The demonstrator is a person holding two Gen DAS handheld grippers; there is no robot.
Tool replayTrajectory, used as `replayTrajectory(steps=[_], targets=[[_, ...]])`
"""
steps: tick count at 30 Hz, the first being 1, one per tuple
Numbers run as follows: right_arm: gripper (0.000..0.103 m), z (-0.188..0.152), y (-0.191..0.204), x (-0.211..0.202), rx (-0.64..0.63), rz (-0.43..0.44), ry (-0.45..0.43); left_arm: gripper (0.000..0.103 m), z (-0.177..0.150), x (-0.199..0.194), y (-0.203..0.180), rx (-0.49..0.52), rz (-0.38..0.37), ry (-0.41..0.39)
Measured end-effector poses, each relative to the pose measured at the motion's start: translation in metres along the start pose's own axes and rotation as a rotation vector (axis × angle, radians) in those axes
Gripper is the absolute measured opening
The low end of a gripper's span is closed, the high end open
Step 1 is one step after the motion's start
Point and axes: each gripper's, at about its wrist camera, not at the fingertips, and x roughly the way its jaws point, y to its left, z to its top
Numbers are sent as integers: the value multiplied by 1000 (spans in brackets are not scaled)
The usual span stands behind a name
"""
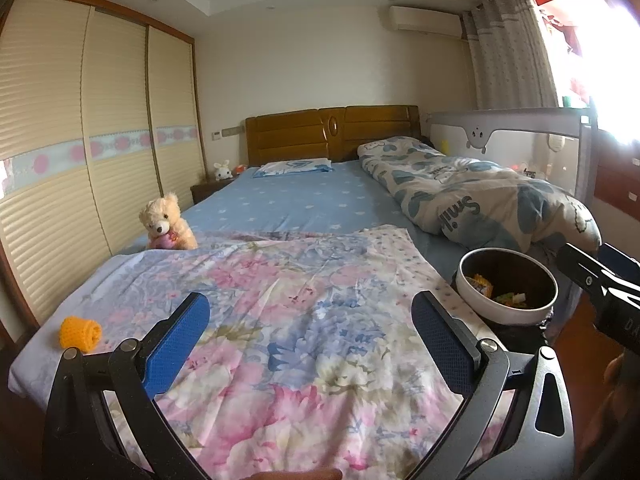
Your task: Collect trash
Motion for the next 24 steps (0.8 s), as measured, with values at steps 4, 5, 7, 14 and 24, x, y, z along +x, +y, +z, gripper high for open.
replayTrajectory(steps=[4,5,7,14,24], targets=[[103,0,0,0,1,2,1,103,0,-1,-1,1,3,-4],[103,0,1,-1,1,3,1,103,0,-1,-1,1,4,-5],[103,0,1,-1,1,4,0,103,0,-1,-1,1,0,-2],[103,1,2,-2,4,6,2,103,1,-2,-2,5,-8,3],[103,-1,8,-1,-2,17,13,103,1,-2,-2,4,-10,4]])
